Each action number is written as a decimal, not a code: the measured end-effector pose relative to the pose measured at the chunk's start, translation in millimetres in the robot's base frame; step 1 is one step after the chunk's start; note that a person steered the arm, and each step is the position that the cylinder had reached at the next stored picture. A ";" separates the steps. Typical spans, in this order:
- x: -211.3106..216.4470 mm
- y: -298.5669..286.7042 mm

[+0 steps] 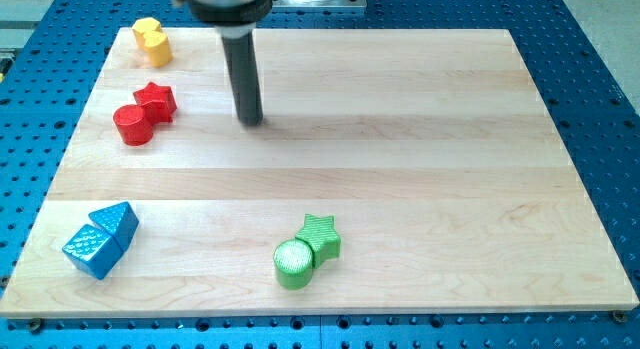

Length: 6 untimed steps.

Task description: Push the red blocks to the center left of the board

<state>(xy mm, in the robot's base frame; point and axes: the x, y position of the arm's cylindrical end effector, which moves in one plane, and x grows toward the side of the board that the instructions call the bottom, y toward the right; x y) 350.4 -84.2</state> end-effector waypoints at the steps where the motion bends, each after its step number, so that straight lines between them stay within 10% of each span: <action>1: -20.4 -31.3; 6: -32.3 -79.1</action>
